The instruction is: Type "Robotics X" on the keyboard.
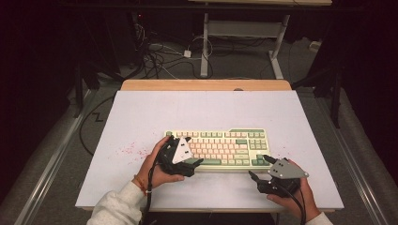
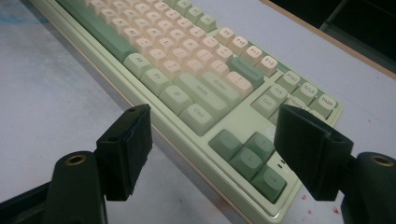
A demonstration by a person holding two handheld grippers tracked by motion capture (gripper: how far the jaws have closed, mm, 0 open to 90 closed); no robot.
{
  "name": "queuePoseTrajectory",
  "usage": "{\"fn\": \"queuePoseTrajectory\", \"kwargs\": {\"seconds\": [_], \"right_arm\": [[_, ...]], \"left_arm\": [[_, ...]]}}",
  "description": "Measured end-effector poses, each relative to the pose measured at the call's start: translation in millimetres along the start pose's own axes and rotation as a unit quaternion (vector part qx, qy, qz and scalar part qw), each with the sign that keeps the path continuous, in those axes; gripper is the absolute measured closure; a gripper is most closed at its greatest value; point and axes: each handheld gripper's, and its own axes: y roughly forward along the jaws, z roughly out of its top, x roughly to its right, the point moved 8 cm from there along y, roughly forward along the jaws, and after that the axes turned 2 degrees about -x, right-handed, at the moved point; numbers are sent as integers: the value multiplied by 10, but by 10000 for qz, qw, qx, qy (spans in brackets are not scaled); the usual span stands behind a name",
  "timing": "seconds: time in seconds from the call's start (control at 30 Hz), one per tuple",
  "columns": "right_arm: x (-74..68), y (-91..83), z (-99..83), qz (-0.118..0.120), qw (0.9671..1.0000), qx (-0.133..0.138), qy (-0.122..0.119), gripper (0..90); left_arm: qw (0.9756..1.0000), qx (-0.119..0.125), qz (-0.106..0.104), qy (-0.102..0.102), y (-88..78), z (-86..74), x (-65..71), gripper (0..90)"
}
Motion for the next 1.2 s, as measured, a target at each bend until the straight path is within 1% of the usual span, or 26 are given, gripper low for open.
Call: {"fn": "queuePoseTrajectory", "kwargs": {"seconds": [0.03, 0.07, 0.13, 0.2, 0.23, 0.3, 0.33, 0.57, 0.67, 0.73, 0.8, 0.87, 1.0, 1.03, 1.1, 1.2], "right_arm": [[1, 1, 0, -4, 10000, -5, 2, 280], [3, 2, -1, -6, 10000, -10, 7, 281], [2, 6, -2, -4, 10000, -22, 11, 282], [2, 9, -1, -3, 10000, -26, 20, 283], [0, 10, 0, 6, 10000, -23, 20, 284], [-4, 13, 0, 8, 10000, -26, 25, 285], [-5, 13, -1, 11, 10000, -31, 26, 286], [-2, 6, -1, 37, 10000, -32, 66, 305], [-14, 13, 1, 69, 9999, -40, 63, 339], [-16, 17, 4, 59, 10000, -62, 39, 402], [-16, 22, 14, 97, 9999, -67, 67, 468], [-17, 26, 29, 153, 9998, -76, 82, 575], [-15, 48, 71, 293, 9994, -130, 121, 720], [-10, 59, 84, 294, 9994, -139, 137, 758], [-11, 86, 106, 392, 9990, -174, 140, 807], [-3, 131, 134, 443, 9987, -242, 92, 864]], "left_arm": [[10000, -23, 3, 26, -14, -22, -10, 189], [10000, 2, 34, 17, -31, -43, -25, 189], [10000, 44, 32, -11, -60, -72, -41, 193], [9999, 41, 136, -2, -87, -104, -63, 193], [9999, 42, 131, -5, -103, -121, -68, 194], [9996, -9, 273, 23, -132, -161, -88, 199], [9996, -23, 288, 20, -147, -183, -94, 205], [9991, 14, 388, -186, -227, -329, -133, 199], [9989, -13, 419, -219, -266, -391, -139, 199], [9987, -23, 439, -258, -293, -432, -147, 198], [9986, -54, 454, -281, -317, -473, -155, 196], [9982, -79, 500, -308, -337, -512, -162, 196], [9980, -133, 488, -378, -379, -614, -160, 192], [9980, -155, 478, -394, -386, -638, -159, 192], [9977, -189, 501, -414, -399, -678, -161, 188], [9974, -197, 511, -467, -417, -720, -158, 188]]}}
